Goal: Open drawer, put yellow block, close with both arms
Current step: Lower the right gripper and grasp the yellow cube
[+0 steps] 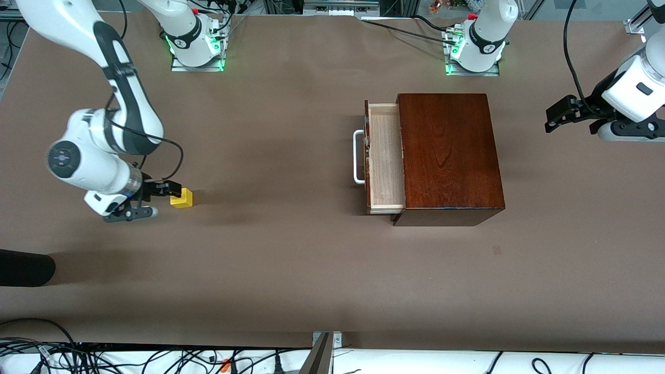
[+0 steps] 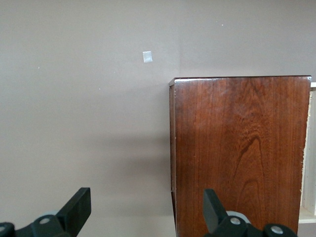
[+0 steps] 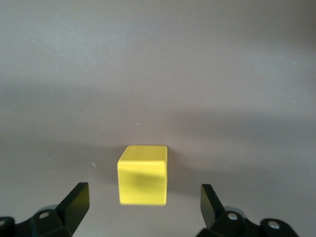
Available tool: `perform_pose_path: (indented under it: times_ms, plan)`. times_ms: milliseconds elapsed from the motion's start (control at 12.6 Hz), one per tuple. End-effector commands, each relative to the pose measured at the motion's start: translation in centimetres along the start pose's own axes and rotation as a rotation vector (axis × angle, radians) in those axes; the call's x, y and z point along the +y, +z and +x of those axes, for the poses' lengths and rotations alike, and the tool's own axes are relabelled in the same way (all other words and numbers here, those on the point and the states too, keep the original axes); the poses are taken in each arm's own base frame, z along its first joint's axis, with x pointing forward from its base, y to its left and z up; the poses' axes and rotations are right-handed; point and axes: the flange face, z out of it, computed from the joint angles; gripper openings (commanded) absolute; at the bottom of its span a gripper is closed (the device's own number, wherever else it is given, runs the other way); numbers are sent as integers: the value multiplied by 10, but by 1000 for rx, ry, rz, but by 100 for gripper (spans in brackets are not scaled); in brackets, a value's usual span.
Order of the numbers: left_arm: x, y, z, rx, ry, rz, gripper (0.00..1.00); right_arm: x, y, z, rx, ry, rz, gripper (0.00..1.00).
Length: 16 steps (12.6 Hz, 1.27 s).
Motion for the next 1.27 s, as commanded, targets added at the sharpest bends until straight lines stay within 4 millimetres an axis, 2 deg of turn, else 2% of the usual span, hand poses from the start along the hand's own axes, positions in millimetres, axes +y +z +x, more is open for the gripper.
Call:
perform_pose_path:
  times_ms: [0,237,317,396,633,712,791,871,950,1187]
  plan:
    - [-5,-8,-6,-1,-5,-13,100,0,18,-2,19,6,25,100]
    - [-13,-7,-5,-5,-24,-23,100,-4,44,-20,54,4,17,100]
    - [-13,-8,-5,-4,-24,-23,100,-5,45,-21,55,4,16,98]
    - [-13,-7,-6,-5,-24,-25,100,-5,45,-21,54,3,16,90]
    - [-7,-8,-6,-4,-13,-25,100,-5,44,-20,57,-11,16,45]
    - [-8,-9,-6,-3,-14,-25,100,-4,43,-19,59,-11,16,35]
    - [-6,-9,-6,-3,-11,-25,100,-4,39,-17,63,-15,15,18]
    - [-6,-9,-6,-4,-11,-25,100,-6,34,-16,71,-20,15,11]
    - [-6,-9,-6,-4,-11,-25,100,-11,24,-11,78,-47,16,11]
    - [-7,-8,-6,-7,-13,-25,100,-57,-24,7,32,-220,57,11]
